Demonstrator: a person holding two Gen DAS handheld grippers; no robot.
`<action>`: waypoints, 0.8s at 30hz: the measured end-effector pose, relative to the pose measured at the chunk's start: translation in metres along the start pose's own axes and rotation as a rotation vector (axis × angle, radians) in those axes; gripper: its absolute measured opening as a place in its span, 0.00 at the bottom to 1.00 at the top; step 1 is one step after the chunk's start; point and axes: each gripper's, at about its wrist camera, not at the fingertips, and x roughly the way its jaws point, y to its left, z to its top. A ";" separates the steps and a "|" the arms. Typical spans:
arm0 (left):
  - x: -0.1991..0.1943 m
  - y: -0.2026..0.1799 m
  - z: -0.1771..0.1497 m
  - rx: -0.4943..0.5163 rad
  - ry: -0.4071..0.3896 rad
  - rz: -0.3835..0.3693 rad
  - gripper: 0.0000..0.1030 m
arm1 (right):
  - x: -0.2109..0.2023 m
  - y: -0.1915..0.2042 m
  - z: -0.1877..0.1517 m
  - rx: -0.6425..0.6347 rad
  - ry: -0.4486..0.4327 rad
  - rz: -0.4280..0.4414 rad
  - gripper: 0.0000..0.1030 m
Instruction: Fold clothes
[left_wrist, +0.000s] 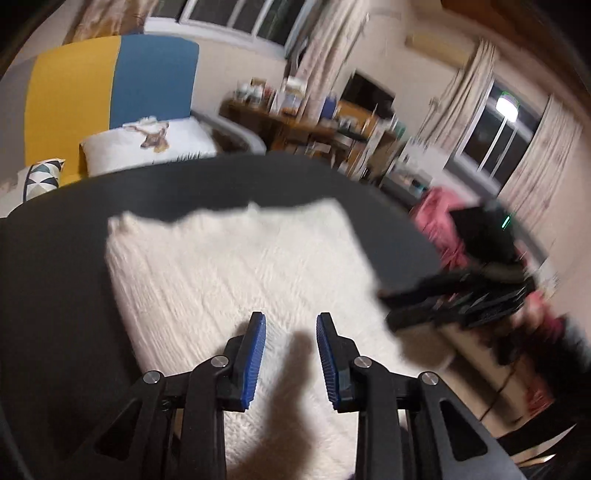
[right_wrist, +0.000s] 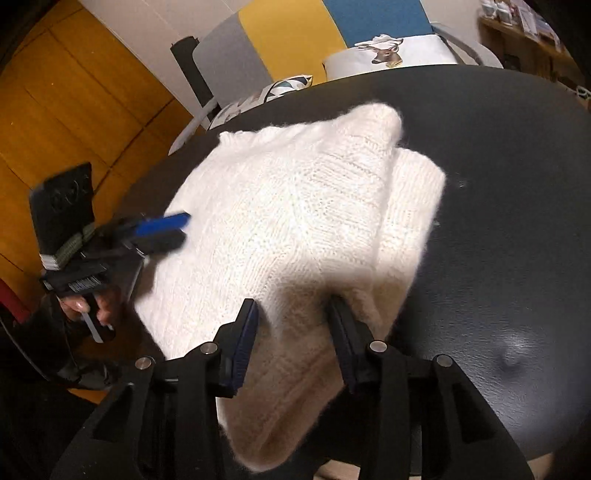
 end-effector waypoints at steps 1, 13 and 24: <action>-0.005 0.005 0.007 -0.015 -0.024 -0.006 0.27 | -0.005 0.002 0.005 -0.007 -0.008 -0.002 0.41; 0.045 0.046 0.039 -0.027 0.141 0.252 0.28 | 0.017 0.013 0.103 -0.098 -0.076 -0.199 0.43; 0.011 0.076 0.011 -0.302 0.036 0.188 0.32 | 0.027 -0.029 0.088 -0.014 -0.021 -0.231 0.43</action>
